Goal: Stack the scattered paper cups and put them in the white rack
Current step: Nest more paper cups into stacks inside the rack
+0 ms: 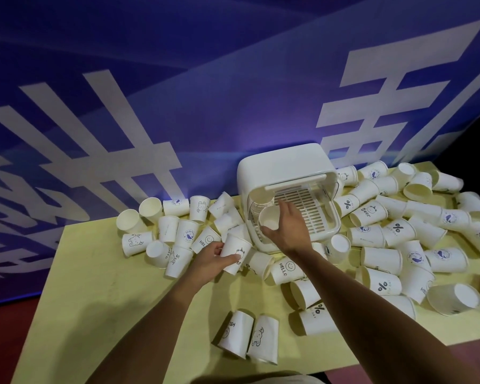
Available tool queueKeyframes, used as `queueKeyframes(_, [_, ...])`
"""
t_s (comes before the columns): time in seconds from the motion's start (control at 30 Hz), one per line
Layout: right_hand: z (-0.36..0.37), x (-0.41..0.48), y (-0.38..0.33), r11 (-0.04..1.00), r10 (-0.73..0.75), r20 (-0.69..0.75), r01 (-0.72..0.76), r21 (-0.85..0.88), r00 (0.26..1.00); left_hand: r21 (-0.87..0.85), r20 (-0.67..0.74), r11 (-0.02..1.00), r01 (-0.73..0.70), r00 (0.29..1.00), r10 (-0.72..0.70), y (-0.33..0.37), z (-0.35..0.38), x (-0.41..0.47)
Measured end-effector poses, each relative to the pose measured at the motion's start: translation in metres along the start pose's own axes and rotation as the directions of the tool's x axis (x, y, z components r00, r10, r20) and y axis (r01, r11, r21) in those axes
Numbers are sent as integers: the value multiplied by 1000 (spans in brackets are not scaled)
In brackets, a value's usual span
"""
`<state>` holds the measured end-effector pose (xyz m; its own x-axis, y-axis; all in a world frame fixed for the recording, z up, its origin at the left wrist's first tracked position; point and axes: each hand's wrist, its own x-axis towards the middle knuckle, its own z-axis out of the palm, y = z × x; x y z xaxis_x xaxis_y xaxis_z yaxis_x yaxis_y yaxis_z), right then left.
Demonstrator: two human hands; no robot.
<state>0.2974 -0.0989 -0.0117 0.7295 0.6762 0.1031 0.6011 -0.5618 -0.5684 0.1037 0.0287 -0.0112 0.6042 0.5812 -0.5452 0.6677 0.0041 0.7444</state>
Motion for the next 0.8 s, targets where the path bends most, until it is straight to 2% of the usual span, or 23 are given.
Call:
queueKeyframes(0.13, [-7,-2,3,1000,18,22,-19,14,1000,-30,-25,999,-13,1000,12,3,1,3])
queueKeyframes(0.23, [-12,-9,2,994,0,4,-1,106,1000,-58,-39,998,-36,999,33,5,2,4])
queueKeyframes(0.37, [-14,-20,-4,962,44,155,-84,258,987,-85,-14,992,-92,996,91,12,8,2])
queueKeyframes(0.57, [-14,-28,-9,917,88,332,-206,341,939,-105,42,982,-157,986,162,32,16,0])
queueKeyframes(0.8, [-13,-28,-13,853,120,366,-284,437,923,-84,49,977,-197,978,201,35,20,-1])
